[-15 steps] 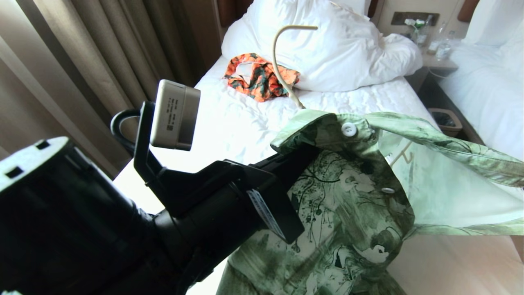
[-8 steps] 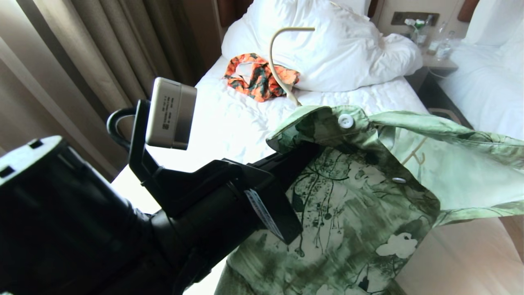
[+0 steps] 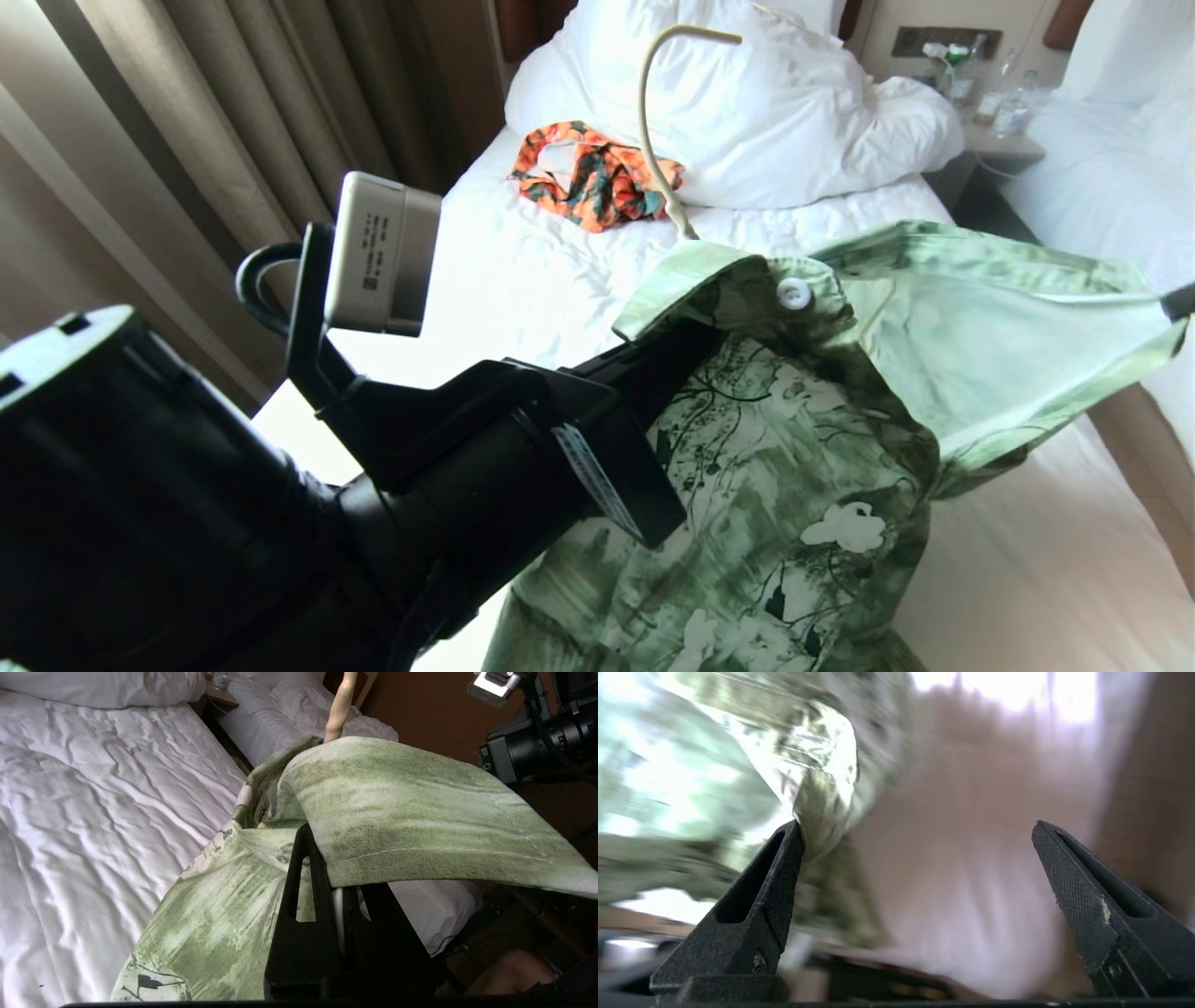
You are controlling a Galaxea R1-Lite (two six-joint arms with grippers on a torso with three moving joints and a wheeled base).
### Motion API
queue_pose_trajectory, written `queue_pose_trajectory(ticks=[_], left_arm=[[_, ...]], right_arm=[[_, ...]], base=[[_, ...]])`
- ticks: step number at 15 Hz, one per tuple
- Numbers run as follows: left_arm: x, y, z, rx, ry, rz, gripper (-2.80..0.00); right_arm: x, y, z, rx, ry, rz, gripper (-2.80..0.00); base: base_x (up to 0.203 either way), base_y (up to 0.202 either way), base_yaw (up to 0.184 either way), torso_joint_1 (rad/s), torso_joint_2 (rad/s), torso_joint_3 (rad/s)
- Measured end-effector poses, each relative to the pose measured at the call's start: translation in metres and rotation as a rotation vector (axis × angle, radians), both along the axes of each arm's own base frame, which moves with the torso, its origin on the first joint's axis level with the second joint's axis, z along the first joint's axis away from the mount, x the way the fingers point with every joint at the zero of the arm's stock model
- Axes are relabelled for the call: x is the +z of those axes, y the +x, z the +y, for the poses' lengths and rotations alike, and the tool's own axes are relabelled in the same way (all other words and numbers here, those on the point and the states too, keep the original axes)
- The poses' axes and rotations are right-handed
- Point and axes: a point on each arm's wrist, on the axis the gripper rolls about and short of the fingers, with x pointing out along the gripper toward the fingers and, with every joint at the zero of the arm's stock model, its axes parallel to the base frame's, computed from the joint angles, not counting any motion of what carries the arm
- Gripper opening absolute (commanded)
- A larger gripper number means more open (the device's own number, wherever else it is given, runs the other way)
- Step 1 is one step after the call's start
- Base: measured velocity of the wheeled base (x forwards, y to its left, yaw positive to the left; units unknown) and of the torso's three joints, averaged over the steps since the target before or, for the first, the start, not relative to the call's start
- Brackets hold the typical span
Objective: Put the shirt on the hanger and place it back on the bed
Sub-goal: Hook the other side of the shirt onto the hanger
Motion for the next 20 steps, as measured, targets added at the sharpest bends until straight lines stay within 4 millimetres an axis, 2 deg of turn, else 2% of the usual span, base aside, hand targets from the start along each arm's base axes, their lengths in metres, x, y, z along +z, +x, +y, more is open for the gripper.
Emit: queue_pose_trajectory(ticks=[3,5,7,10,13,20], left_arm=[[0.0,0.0,0.0,-0.001,0.001,0.001,-2.8],[-0.001,0.0,0.0,-0.002,0.004,0.002,-2.8],[-0.001,0.0,-0.001,-0.002,0.006,0.003,-2.8],[-0.001,-0.004,-0.003,-0.02,0.006,0.003,-2.8],[-0.003,-0.014,-0.008,-0.038,0.012,0.014,-2.8],[-0.022,-0.03,-0.024,-0.124,0.069,0.064,-2.8]], right_arm=[[0.015,0.01,-0.004,0.105,0.455,-0.068,0.0],[0.019,0.015,0.005,0.249,0.6,-0.037,0.0],[0.017,0.018,0.025,0.349,0.547,-0.026,0.0],[0.012,0.018,0.055,0.463,0.292,-0.087,0.0],[0.005,0.022,0.068,0.592,0.018,-0.17,0.0],[0.013,0.015,0.094,0.844,-0.15,-0.369,0.0]], base=[[0.0,0.0,0.0,0.0,0.0,0.0],[0.0,0.0,0.0,0.0,0.0,0.0],[0.0,0.0,0.0,0.0,0.0,0.0],[0.0,0.0,0.0,0.0,0.0,0.0],[0.0,0.0,0.0,0.0,0.0,0.0],[0.0,0.0,0.0,0.0,0.0,0.0]])
